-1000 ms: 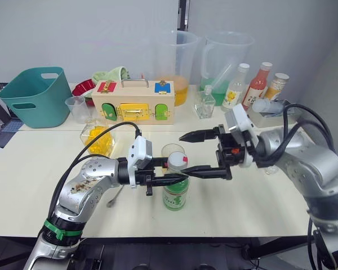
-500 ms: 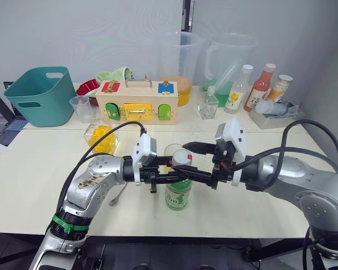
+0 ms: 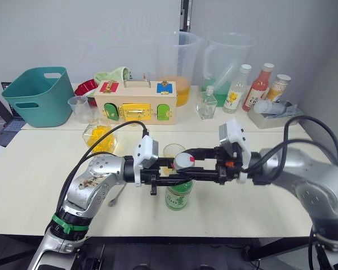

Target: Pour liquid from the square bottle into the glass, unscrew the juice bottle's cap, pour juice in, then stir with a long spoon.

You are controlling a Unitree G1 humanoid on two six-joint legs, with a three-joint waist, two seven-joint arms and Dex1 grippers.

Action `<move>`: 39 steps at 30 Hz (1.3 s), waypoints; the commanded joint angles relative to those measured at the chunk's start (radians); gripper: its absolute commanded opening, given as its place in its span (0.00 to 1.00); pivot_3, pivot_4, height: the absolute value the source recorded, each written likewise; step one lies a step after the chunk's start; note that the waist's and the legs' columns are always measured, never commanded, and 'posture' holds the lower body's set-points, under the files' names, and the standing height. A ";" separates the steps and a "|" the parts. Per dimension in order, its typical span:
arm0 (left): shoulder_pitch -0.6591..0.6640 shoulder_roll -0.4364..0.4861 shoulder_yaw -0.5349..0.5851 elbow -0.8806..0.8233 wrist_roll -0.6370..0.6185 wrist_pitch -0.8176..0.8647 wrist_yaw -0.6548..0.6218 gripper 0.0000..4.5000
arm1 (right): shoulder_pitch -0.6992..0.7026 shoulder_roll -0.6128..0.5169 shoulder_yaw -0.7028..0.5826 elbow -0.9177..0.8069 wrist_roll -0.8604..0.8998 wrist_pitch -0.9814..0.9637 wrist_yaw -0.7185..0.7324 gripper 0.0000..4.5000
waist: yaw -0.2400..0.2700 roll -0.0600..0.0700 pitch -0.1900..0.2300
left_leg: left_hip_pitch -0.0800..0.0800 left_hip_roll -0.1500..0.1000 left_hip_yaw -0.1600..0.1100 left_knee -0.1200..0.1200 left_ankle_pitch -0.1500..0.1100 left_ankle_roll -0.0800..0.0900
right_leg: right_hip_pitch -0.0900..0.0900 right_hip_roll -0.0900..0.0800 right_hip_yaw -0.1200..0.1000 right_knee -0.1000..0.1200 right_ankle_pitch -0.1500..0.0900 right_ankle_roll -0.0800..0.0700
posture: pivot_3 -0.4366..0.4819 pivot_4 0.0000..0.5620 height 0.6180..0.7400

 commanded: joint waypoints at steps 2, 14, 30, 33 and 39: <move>0.018 0.014 0.001 -0.037 0.006 0.023 0.029 0.33 | -0.166 0.070 0.133 0.251 -0.127 -0.193 0.392 0.38 | -0.004 0.000 0.000 | 0.000 0.000 0.000 0.000 0.000 0.000 | 0.000 0.000 0.000 0.000 0.000 0.000 | 0.48 0.27 1.00; 0.053 0.047 -0.004 -0.100 -0.002 0.042 0.047 0.33 | -0.499 0.123 0.383 0.682 -0.074 -0.391 0.562 0.62 | -0.008 0.000 0.000 | 0.001 0.002 -0.001 -0.001 0.001 -0.002 | -0.002 -0.001 0.000 0.003 0.000 0.000 | 0.48 0.27 1.00; 0.003 0.008 -0.014 -0.027 -0.013 0.043 0.028 0.33 | -0.096 0.033 -0.047 0.034 0.025 -0.032 0.031 1.00 | 0.011 0.000 0.000 | -0.004 0.000 -0.002 -0.001 -0.001 -0.001 | -0.005 -0.004 -0.001 0.002 0.001 0.000 | 0.48 0.27 1.00; -0.021 -0.012 -0.030 0.012 -0.002 0.035 0.011 0.33 | 0.023 0.034 -0.104 -0.150 0.061 0.061 -0.146 1.00 | 0.018 0.000 0.000 | -0.003 0.000 -0.002 -0.001 -0.001 -0.001 | -0.004 -0.004 -0.001 0.002 0.001 0.000 | 0.48 0.27 1.00; -0.040 -0.031 -0.042 0.043 -0.003 0.021 -0.019 0.33 | 0.097 0.065 -0.182 -0.288 0.109 0.186 -0.392 1.00 | 0.024 0.000 0.000 | -0.003 -0.001 -0.002 0.001 -0.001 0.000 | -0.002 -0.004 0.000 0.001 0.001 0.002 | 0.48 0.27 1.00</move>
